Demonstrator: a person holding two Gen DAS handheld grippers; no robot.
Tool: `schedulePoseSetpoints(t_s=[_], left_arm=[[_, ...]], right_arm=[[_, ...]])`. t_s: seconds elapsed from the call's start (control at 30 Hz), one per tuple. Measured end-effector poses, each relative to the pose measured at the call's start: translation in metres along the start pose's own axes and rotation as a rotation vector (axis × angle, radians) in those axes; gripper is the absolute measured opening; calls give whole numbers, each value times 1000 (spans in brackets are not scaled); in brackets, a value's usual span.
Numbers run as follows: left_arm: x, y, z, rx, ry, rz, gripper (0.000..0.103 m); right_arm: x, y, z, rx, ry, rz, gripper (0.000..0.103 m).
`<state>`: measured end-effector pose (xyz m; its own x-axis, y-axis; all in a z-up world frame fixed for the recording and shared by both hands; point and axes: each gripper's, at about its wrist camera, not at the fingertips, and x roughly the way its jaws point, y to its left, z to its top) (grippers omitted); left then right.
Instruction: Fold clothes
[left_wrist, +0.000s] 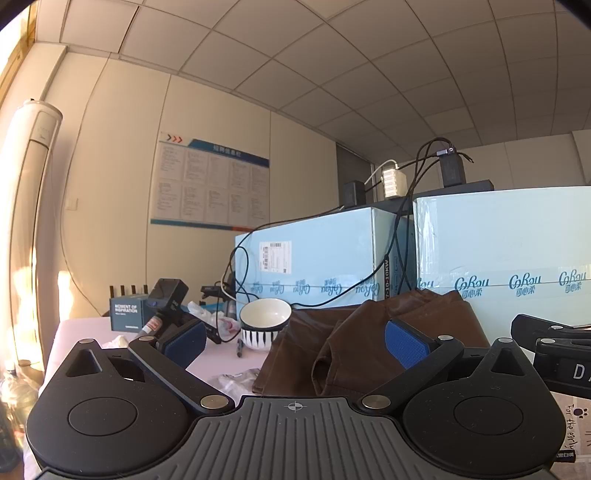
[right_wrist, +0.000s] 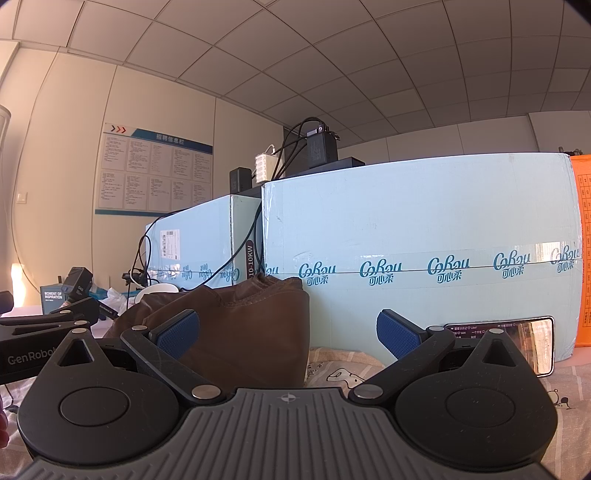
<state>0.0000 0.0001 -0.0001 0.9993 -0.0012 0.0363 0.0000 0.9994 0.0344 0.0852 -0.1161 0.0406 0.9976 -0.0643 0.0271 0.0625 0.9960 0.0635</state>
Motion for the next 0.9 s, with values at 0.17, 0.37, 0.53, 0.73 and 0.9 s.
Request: schedulePoseSetpoints(t_s=[0.17,0.37,0.53,0.73,0.9], left_arm=[[0,0,-1,2,-4,1,103],[1,2,2,0,-3,1,103],[0,2,2,0,-3,3,103],[0,2,1,0,-3,3,103],[-1,3,1,0,-3,3,103]], right_arm=[[0,0,0,0,0,0,103],[0,0,0,0,1,0,103],[0,0,0,0,1,0,103],[-1,-1,0,0,1,0,103],[-1,-1,0,1,1,0,103]])
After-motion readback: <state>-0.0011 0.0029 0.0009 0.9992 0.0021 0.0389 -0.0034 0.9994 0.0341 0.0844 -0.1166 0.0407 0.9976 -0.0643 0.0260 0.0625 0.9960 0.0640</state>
